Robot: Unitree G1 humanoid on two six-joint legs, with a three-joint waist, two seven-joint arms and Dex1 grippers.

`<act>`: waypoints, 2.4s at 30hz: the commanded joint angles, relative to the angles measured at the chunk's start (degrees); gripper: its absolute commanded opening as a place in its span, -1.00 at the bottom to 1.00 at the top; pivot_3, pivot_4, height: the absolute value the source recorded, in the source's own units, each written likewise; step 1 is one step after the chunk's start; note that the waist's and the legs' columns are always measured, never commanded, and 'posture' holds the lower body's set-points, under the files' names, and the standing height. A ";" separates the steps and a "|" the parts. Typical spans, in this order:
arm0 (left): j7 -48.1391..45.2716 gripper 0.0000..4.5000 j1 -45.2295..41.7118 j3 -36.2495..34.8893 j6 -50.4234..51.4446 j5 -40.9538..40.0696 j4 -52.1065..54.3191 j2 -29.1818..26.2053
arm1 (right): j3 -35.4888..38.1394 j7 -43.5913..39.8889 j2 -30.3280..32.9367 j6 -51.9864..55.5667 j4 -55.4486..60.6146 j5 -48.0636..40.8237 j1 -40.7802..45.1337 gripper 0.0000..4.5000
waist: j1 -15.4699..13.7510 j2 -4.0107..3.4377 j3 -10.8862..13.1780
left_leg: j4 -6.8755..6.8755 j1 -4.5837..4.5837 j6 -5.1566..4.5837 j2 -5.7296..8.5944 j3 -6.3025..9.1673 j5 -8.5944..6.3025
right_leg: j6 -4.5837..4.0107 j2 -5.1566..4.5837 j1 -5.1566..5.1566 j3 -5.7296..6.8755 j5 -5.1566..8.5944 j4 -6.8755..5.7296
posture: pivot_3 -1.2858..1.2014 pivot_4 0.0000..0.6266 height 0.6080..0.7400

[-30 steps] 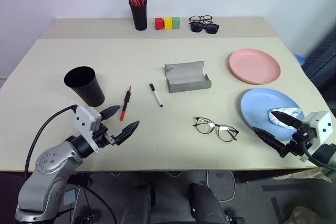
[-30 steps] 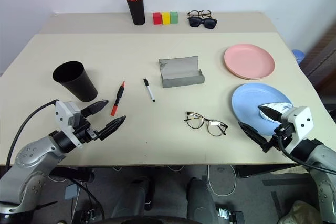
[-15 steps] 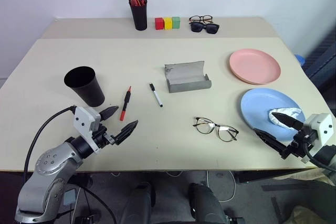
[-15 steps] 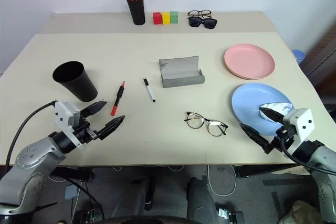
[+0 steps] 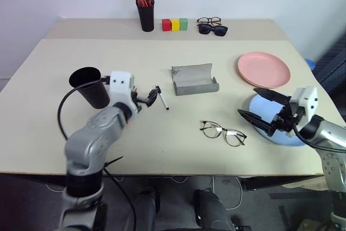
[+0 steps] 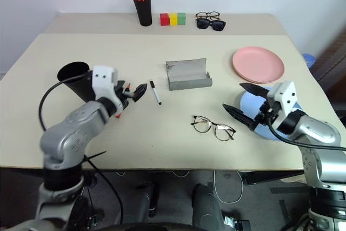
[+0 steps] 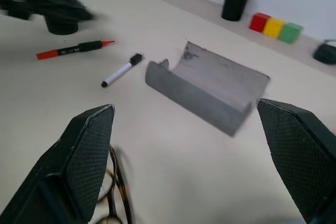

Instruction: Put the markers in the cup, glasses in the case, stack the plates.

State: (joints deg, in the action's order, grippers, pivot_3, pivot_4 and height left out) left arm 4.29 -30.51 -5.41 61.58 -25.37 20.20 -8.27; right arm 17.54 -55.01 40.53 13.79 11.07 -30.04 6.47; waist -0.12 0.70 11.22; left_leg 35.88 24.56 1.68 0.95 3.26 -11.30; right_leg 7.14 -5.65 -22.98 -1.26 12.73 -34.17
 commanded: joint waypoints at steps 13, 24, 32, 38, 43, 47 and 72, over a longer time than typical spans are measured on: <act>15.39 1.00 -17.65 -5.00 -0.86 11.25 -26.31 14.90 | 2.91 -1.92 2.48 -3.50 -2.99 0.46 -0.32 0.96 | -0.70 0.09 0.06 | 0.10 0.02 0.01 0.04 0.02 0.00 | 0.04 0.01 0.02 0.00 0.00 -0.04 | 0.03 -0.52 1.00; 19.80 1.00 -24.37 -7.53 -5.50 14.21 -41.25 17.80 | 3.78 -0.80 2.56 -3.22 -1.06 -0.01 -2.55 0.96 | -0.58 0.12 0.07 | 0.06 0.05 0.02 0.05 0.02 0.00 | 0.10 0.01 -0.04 0.00 -0.03 -0.04 | 0.03 -0.52 1.00; 21.45 0.22 -24.96 -7.97 -7.06 15.21 -46.39 18.23 | 4.02 0.07 2.51 -2.81 0.03 -0.10 -3.15 1.00 | -0.60 0.07 0.04 | 0.07 0.00 0.03 0.05 0.02 0.00 | 0.14 0.01 0.00 0.00 -0.05 -0.05 | 0.03 -0.52 1.00; 19.29 -0.70 -21.91 -7.51 -2.33 14.03 -40.04 18.17 | 3.93 0.39 2.84 -2.38 0.17 -0.10 -3.04 1.00 | -0.69 0.08 0.04 | 0.11 0.00 0.03 0.10 0.04 -0.01 | 0.17 -0.02 0.11 0.00 -0.06 0.03 | 0.03 -0.52 1.00; 8.20 -0.70 -17.47 -1.35 4.24 10.10 -24.97 15.48 | 3.43 0.67 2.94 -1.99 -0.12 -0.03 -2.32 1.00 | -0.57 0.07 0.04 | 0.06 -0.03 0.04 0.11 0.05 0.00 | 0.18 -0.02 0.07 0.00 -0.06 -0.03 | 0.03 -0.52 1.00; -4.15 -0.70 -15.30 6.64 -0.52 8.50 -10.93 7.81 | 2.41 0.72 2.91 -1.82 -1.14 0.24 -0.73 1.00 | -0.41 0.07 0.05 | 0.07 0.00 0.06 0.10 0.05 0.01 | 0.15 -0.02 0.02 -0.01 -0.07 -0.06 | 0.03 -0.52 1.00; -3.69 0.74 -17.87 10.24 5.02 17.50 -22.64 8.50 | 0.03 2.53 1.64 -1.61 -1.05 1.29 1.83 1.00 | -0.08 0.02 0.02 | 0.09 -0.10 0.05 0.10 0.06 0.04 | 0.14 -0.02 0.08 -0.04 -0.08 -0.13 | 0.03 -0.52 1.00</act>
State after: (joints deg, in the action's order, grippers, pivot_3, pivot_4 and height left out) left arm -0.35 -47.10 6.00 64.69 -8.66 -2.57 0.08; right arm 15.44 -53.02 41.44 12.21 7.31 -27.81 8.33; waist -0.20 0.72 11.24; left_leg 35.97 24.46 1.73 1.05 3.32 -11.26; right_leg 7.28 -5.66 -22.91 -1.31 12.65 -34.31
